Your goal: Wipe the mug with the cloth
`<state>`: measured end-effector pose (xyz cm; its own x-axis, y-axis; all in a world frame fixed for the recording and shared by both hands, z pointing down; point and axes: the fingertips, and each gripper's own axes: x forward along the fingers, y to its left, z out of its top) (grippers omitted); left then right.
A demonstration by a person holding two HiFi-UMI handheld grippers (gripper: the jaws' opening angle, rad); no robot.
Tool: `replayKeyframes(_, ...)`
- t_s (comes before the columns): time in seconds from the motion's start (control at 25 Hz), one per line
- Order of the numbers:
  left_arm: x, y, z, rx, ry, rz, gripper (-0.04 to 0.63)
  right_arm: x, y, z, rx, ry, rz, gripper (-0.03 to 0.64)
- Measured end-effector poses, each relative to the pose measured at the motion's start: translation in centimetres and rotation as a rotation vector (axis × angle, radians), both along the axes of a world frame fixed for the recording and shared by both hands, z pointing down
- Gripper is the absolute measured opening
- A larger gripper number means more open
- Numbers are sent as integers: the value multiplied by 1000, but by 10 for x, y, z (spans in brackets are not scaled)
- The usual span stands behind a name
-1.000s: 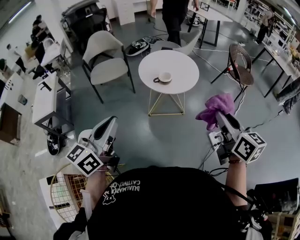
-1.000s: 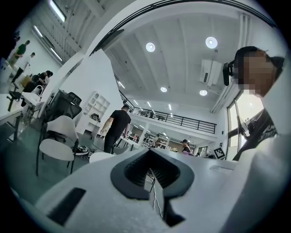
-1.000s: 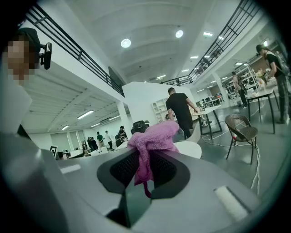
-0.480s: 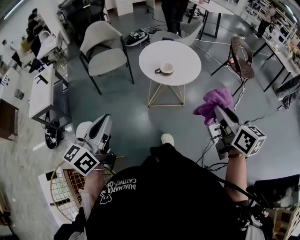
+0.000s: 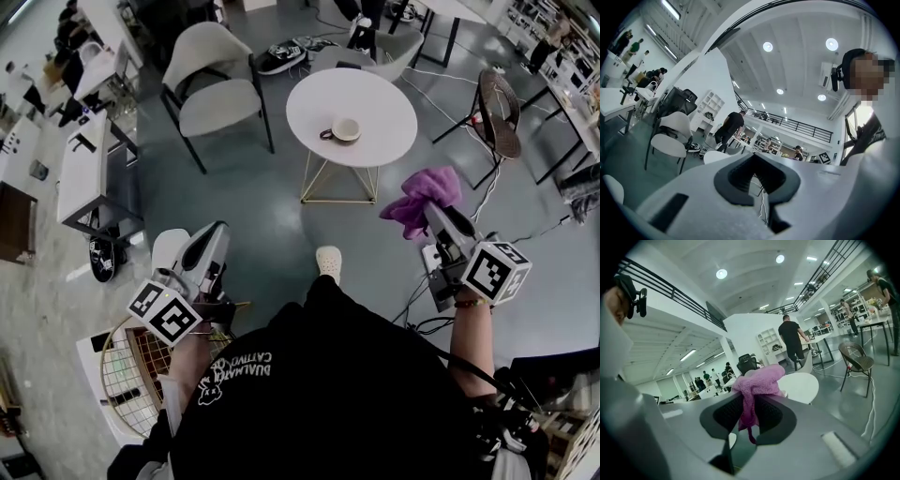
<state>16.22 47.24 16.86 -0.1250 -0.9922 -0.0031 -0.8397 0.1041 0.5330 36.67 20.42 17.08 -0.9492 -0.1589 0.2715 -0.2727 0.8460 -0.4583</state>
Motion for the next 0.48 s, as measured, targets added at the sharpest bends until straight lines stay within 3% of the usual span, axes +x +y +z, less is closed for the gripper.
replayKeyframes(0.48, -72, -98, 5, -11, -8, -12, 0, -84, -94, 13, -26, -3, -45, 84)
